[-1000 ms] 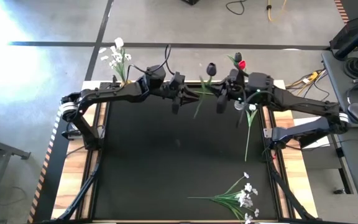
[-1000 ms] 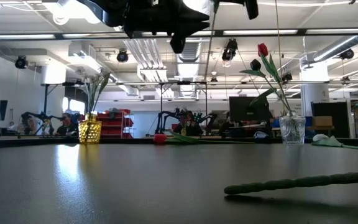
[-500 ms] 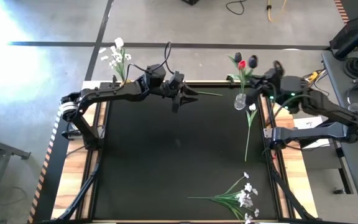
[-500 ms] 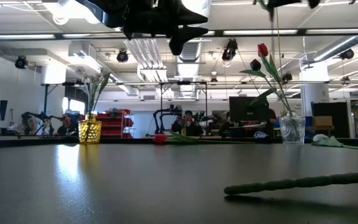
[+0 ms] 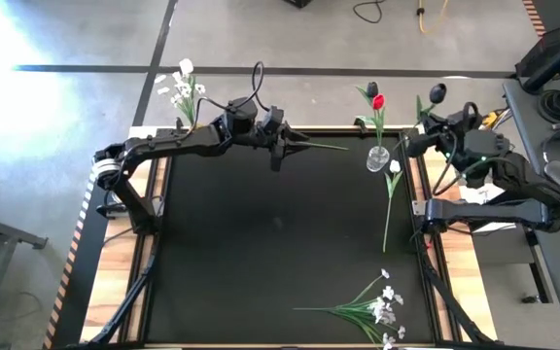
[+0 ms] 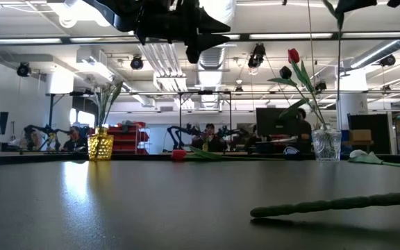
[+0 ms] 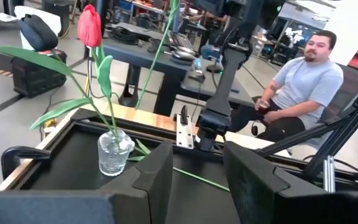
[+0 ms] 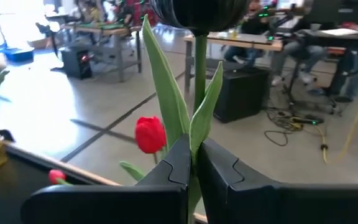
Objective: Sort flowers into vase by color
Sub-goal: Put the black tulip into the transparent vase
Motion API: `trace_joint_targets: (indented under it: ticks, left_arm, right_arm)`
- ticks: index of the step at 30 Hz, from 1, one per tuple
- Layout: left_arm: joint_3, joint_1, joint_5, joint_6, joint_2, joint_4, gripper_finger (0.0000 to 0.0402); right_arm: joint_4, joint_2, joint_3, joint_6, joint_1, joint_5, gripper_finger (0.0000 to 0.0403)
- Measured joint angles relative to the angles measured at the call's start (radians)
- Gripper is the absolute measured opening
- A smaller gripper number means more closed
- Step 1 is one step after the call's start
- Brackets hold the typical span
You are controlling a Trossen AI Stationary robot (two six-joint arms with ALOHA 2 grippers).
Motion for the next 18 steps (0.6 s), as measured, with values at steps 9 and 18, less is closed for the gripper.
trace_joint_targets:
  ticks: [9,18]
  left_arm:
    - [0.0,0.003,-0.024,0.001,0.0,-0.008,0.0127]
    - [0.0,0.003,-0.025,0.001,-0.001,-0.008,0.0127]
  right_arm:
    - [0.122,-0.007,-0.102,0.012,-0.031,0.041,0.0012]
    - [0.197,-0.008,-0.182,0.055,-0.081,0.048,0.0012]
